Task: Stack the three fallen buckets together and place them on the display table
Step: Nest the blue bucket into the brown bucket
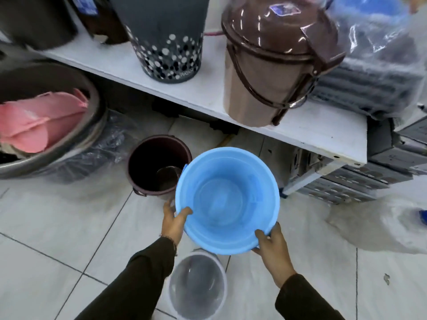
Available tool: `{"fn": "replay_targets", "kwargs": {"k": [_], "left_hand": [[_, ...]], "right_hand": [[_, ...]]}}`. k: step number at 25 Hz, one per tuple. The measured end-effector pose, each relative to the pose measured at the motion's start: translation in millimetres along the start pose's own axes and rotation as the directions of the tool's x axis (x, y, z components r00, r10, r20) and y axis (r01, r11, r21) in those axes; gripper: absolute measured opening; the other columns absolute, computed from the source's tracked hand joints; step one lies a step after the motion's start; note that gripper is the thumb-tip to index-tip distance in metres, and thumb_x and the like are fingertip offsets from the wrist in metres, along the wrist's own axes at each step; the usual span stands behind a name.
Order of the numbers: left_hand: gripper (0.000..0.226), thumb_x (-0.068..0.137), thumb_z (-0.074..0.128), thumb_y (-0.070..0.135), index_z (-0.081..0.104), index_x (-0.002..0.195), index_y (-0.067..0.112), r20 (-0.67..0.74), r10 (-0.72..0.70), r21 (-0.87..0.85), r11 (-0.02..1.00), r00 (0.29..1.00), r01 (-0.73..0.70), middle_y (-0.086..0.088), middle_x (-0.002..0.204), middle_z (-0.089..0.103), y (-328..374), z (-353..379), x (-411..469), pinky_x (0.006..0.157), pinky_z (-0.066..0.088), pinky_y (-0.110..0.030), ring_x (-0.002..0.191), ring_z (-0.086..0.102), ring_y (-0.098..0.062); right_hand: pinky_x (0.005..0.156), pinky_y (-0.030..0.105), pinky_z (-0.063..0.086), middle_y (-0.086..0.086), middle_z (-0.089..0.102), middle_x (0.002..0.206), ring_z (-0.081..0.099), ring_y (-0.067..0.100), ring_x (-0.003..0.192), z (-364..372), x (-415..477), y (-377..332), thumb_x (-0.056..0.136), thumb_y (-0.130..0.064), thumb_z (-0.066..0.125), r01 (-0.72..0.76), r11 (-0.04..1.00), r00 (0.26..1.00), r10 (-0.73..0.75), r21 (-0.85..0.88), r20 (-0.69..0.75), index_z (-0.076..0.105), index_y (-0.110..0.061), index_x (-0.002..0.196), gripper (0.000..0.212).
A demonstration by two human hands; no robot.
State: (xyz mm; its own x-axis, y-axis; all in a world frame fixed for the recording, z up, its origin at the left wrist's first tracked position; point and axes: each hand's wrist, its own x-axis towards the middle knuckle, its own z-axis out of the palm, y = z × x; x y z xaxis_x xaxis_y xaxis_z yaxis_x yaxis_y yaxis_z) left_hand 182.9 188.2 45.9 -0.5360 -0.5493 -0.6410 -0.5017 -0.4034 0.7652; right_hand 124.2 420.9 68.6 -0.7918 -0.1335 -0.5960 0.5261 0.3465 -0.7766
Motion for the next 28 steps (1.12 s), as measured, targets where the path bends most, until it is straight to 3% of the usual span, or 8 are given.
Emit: {"fn": "replay_targets", "kwargs": {"k": [4,6,8,11,14,19,23,28], "left_hand": [[0.045,0.081,0.067,0.008,0.053,0.118,0.029,-0.131,0.194,0.187,0.968,0.972,-0.168,-0.007,0.108,0.069,45.9,-96.0,13.3,0.055,0.055,-0.020,0.073,0.067,-0.017],[0.039,0.083,0.070,0.011,0.055,0.113,0.030,-0.174,0.204,0.171,0.970,0.963,-0.175,-0.007,0.103,0.069,68.3,-136.3,27.0,0.049,0.058,-0.026,0.070,0.069,-0.022],[0.037,0.079,0.078,0.019,0.056,0.107,0.030,-0.188,0.162,0.094,0.985,0.969,-0.146,-0.007,0.105,0.068,91.1,-169.7,50.2,0.052,0.061,-0.030,0.077,0.072,-0.025],[0.049,0.077,0.080,0.010,0.053,0.115,0.025,-0.128,0.078,0.016,0.997,0.989,-0.077,-0.009,0.110,0.063,111.0,-198.6,105.0,0.056,0.062,-0.034,0.086,0.071,-0.030],[0.064,0.078,0.073,-0.009,0.046,0.128,0.019,-0.073,-0.041,-0.017,0.999,0.997,0.040,-0.015,0.114,0.058,105.0,-203.5,154.1,0.057,0.060,-0.037,0.083,0.067,-0.033],[0.081,0.076,0.064,-0.017,0.035,0.140,0.024,-0.061,-0.153,0.002,0.988,0.986,0.153,-0.013,0.111,0.060,56.0,-203.5,212.7,0.083,0.058,-0.056,0.092,0.064,-0.036],[0.085,0.077,0.063,-0.017,0.029,0.145,0.023,0.006,-0.242,-0.004,0.970,0.970,0.242,-0.011,0.113,0.064,29.1,-205.7,229.7,0.097,0.051,-0.057,0.106,0.064,-0.037],[0.098,0.071,0.082,0.014,0.026,0.151,0.025,-0.029,-0.208,0.344,0.916,0.978,0.205,-0.011,0.149,0.047,9.8,-226.7,213.0,0.106,0.045,-0.038,0.132,0.050,-0.033]], "right_hand": [[0.069,0.021,0.060,-0.004,0.064,0.099,0.067,0.007,0.086,76.1,-1.2,-63.3,0.097,-0.009,0.052,0.169,0.979,0.986,-0.168,-0.117,0.027,0.051,-0.026,0.117,0.026],[0.073,0.036,0.064,0.001,0.066,0.098,0.069,0.018,0.087,120.9,3.4,-93.7,0.098,-0.009,0.052,0.219,0.964,0.976,-0.216,-0.154,0.033,0.050,-0.024,0.124,0.030],[0.077,0.048,0.063,0.003,0.067,0.100,0.068,0.024,0.089,166.4,16.6,-118.5,0.098,-0.011,0.052,0.247,0.953,0.969,-0.241,-0.174,0.055,0.048,-0.025,0.127,0.032],[0.091,0.050,0.058,0.009,0.063,0.120,0.065,0.026,0.103,224.3,56.8,-140.7,0.093,-0.005,0.059,0.255,0.946,0.965,-0.262,-0.199,-0.010,0.047,-0.022,0.134,0.046],[0.106,0.040,0.045,0.004,0.049,0.129,0.052,0.020,0.117,260.3,92.1,-138.7,0.083,0.004,0.068,0.220,0.941,0.970,-0.239,-0.256,-0.046,0.039,-0.025,0.146,0.075],[0.095,0.029,0.040,0.016,0.043,0.133,0.051,0.031,0.120,305.2,131.2,-102.7,0.077,0.000,0.074,0.061,0.960,0.989,-0.094,-0.272,-0.111,0.040,-0.022,0.147,0.081],[0.099,0.028,0.041,0.014,0.041,0.147,0.052,0.028,0.124,305.4,142.6,-67.3,0.075,0.000,0.079,-0.025,0.963,0.999,0.014,-0.270,-0.042,0.043,-0.016,0.145,0.080],[0.114,0.032,0.033,0.004,0.037,0.156,0.038,0.023,0.142,285.0,120.6,-30.7,0.081,-0.020,0.079,0.034,0.904,0.995,0.010,-0.427,0.102,0.035,-0.023,0.150,0.082]]}}
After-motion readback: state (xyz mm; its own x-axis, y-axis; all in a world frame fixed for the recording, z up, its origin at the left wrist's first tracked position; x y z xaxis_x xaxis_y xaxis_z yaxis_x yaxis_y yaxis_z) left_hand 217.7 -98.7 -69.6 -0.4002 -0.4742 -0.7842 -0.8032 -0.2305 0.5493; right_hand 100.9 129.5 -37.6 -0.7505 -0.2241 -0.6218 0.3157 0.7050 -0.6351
